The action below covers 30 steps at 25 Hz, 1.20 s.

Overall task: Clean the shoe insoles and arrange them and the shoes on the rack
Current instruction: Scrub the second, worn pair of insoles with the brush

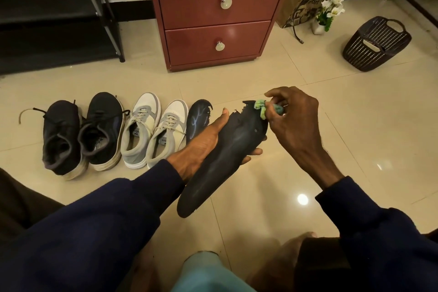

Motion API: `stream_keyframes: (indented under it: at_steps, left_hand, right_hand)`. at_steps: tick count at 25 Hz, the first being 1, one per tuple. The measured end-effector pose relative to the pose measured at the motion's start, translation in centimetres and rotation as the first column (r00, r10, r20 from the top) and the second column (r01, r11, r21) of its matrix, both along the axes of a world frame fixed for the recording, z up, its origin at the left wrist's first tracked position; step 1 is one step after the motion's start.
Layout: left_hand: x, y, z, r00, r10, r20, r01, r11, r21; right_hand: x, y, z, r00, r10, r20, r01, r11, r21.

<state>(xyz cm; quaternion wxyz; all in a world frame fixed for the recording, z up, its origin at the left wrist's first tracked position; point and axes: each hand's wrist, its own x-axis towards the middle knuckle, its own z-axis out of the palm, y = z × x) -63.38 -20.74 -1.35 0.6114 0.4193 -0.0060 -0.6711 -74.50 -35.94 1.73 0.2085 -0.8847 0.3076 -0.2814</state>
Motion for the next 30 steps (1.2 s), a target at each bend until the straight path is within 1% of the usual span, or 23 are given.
stream_keyframes:
  at_steps: [1,3,4,7,8,9,11,13,14,15,17,18,19,20,21,22,23,24,26,28,30]
  left_hand:
    - [0.0,0.0,0.1,1.000,-0.011,-0.003,0.011,1.000,-0.008]
    - [0.0,-0.1,0.4,1.000,-0.009,-0.007,0.009,1.000,0.009]
    - [0.0,-0.1,0.4,1.000,-0.006,0.003,0.006,1.000,0.013]
    - [0.1,-0.1,0.0,1.000,0.009,0.012,-0.009,1.000,0.021]
    - [0.2,-0.2,-0.1,1.000,0.027,0.000,-0.027,1.000,0.015]
    - [0.3,-0.2,0.2,0.999,0.049,-0.022,-0.049,0.999,0.006]
    - [0.9,-0.1,0.4,0.994,0.108,-0.029,-0.107,0.994,0.014]
    - [1.6,0.1,0.0,0.992,0.118,0.036,-0.120,0.992,0.047]
    - [1.9,0.1,-0.4,0.989,0.123,0.078,-0.128,0.989,0.069]
    - [1.9,0.0,-0.5,0.989,0.128,0.072,-0.134,0.988,0.074]
    - [1.3,-0.2,-0.1,0.990,0.142,-0.017,-0.142,0.989,0.033]
    - [1.2,-0.2,0.2,0.990,0.139,-0.021,-0.139,0.990,0.027]
    - [1.1,-0.2,0.5,0.991,0.133,-0.007,-0.132,0.991,0.026]
    - [1.1,0.0,0.7,0.992,0.125,0.021,-0.126,0.992,0.026]
    - [1.2,0.0,0.6,0.991,0.116,0.062,-0.119,0.992,0.035]
    - [1.4,0.1,0.4,0.987,0.120,0.107,-0.126,0.991,0.055]
    - [1.5,0.2,0.4,0.985,0.135,0.110,-0.143,0.987,0.066]
    - [1.4,0.2,0.5,0.984,0.152,0.091,-0.158,0.985,0.068]
    - [0.9,0.0,0.5,0.985,0.156,0.079,-0.159,0.987,0.034]
    - [0.3,0.1,0.8,0.989,0.133,0.060,-0.134,0.991,0.011]
    - [-0.3,0.4,0.7,0.997,0.070,0.012,-0.070,0.998,-0.002]
  right_hand:
    - [0.3,0.7,-0.1,0.999,0.046,0.001,-0.046,0.999,0.017]
    - [0.6,2.1,-0.1,0.984,0.166,-0.061,-0.165,0.986,0.024]
    - [0.6,1.9,-0.1,0.982,0.171,-0.074,-0.170,0.985,0.020]
    - [-0.1,-0.1,0.4,0.999,0.015,-0.049,-0.015,1.000,0.009]
    - [-0.2,0.1,0.3,0.999,0.006,-0.054,-0.006,1.000,0.017]
    - [-0.3,1.2,0.0,0.997,0.046,-0.063,-0.044,0.999,0.028]
    - [0.1,5.5,-0.6,0.967,0.236,-0.093,-0.231,0.971,0.057]
    - [0.3,8.3,-1.0,0.906,0.402,-0.135,-0.395,0.916,0.072]
    - [0.3,7.9,-1.0,0.896,0.419,-0.150,-0.415,0.908,0.057]
    - [0.5,6.7,-0.9,0.916,0.370,-0.158,-0.372,0.928,0.017]
    - [0.5,4.2,-0.4,0.969,0.166,-0.182,-0.186,0.977,-0.099]
    - [0.4,3.6,-0.3,0.977,0.097,-0.191,-0.124,0.983,-0.133]
    - [0.4,4.0,-0.3,0.977,0.097,-0.190,-0.125,0.982,-0.140]
    - [0.4,5.0,-0.5,0.967,0.166,-0.193,-0.192,0.974,-0.120]
    - [0.3,6.3,-0.7,0.938,0.277,-0.206,-0.299,0.951,-0.080]
    - [0.1,7.2,-0.8,0.895,0.385,-0.226,-0.402,0.915,-0.031]
    - [0.1,7.3,-0.6,0.861,0.444,-0.249,-0.456,0.890,0.010]
    - [0.2,6.6,-0.4,0.863,0.432,-0.264,-0.439,0.898,0.032]
    - [0.3,4.5,-0.3,0.922,0.261,-0.287,-0.271,0.963,0.006]
    - [0.0,3.4,-0.5,0.950,0.106,-0.295,-0.120,0.992,-0.030]
    - [-0.1,3.6,-1.0,0.961,0.055,-0.270,-0.069,0.997,-0.043]
